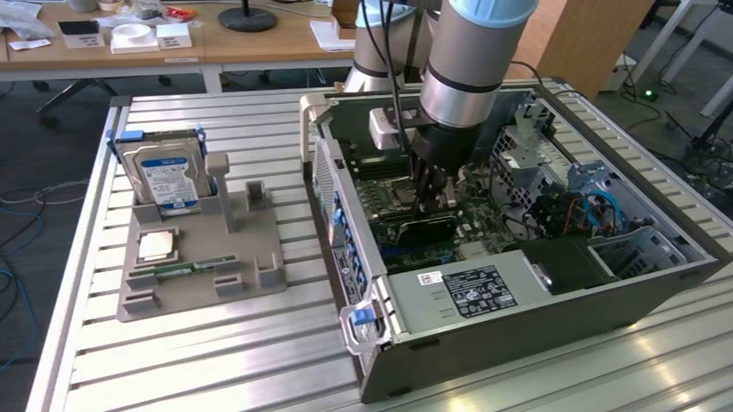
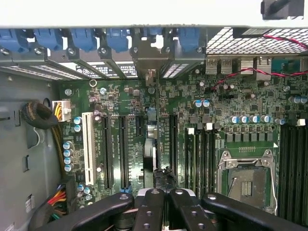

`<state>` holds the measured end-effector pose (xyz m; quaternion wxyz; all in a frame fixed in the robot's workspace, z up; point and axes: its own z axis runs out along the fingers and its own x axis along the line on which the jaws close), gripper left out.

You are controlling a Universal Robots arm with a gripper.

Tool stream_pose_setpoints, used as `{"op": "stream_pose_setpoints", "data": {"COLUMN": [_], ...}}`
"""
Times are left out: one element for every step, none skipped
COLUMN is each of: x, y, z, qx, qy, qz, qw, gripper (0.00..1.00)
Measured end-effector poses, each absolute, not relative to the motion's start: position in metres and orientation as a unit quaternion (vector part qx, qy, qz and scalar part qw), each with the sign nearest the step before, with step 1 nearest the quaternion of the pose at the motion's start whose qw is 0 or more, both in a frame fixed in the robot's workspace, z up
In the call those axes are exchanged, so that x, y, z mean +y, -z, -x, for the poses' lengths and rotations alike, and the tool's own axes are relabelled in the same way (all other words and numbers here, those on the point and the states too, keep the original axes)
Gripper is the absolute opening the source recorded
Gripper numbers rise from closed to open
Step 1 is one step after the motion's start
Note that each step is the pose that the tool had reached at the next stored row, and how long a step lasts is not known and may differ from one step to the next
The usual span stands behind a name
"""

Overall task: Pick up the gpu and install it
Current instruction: 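Press down on the gpu until it lock into place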

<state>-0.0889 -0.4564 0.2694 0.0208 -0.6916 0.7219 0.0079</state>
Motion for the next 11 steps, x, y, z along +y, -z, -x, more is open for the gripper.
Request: {"op": "stream_pose_setpoints", "data": {"x": [-0.4565, -0.4564, -0.4564, -0.4564, -0.4564, -0.4564, -0.4564, -0.4565, -0.4564, -0.4565, -0.4564], "y": [-0.2695, -0.2694, -0.2693, -0.2686, -0.2680, -0.2679, -0.2679, -0.2679, -0.2679, -0.2679, -0.2675], "z": [0.0889, 0.0889, 0.0889, 0.0889, 0.0889, 0.0889, 0.0889, 0.0889, 0.0889, 0.0889, 0.0889], "qx": [0.722, 0.722, 0.722, 0.722, 0.722, 0.722, 0.722, 0.722, 0.722, 0.722, 0.722], "qy": [-0.008, -0.008, -0.008, -0.008, -0.008, -0.008, -0.008, -0.008, -0.008, -0.008, -0.008], "qz": [0.692, 0.692, 0.692, 0.692, 0.692, 0.692, 0.692, 0.692, 0.692, 0.692, 0.692], "qw": [0.021, 0.021, 0.021, 0.021, 0.021, 0.021, 0.021, 0.021, 0.021, 0.021, 0.021], "gripper": [0.11, 0.11, 0.11, 0.11, 0.11, 0.11, 0.11, 0.11, 0.11, 0.11, 0.11]}}
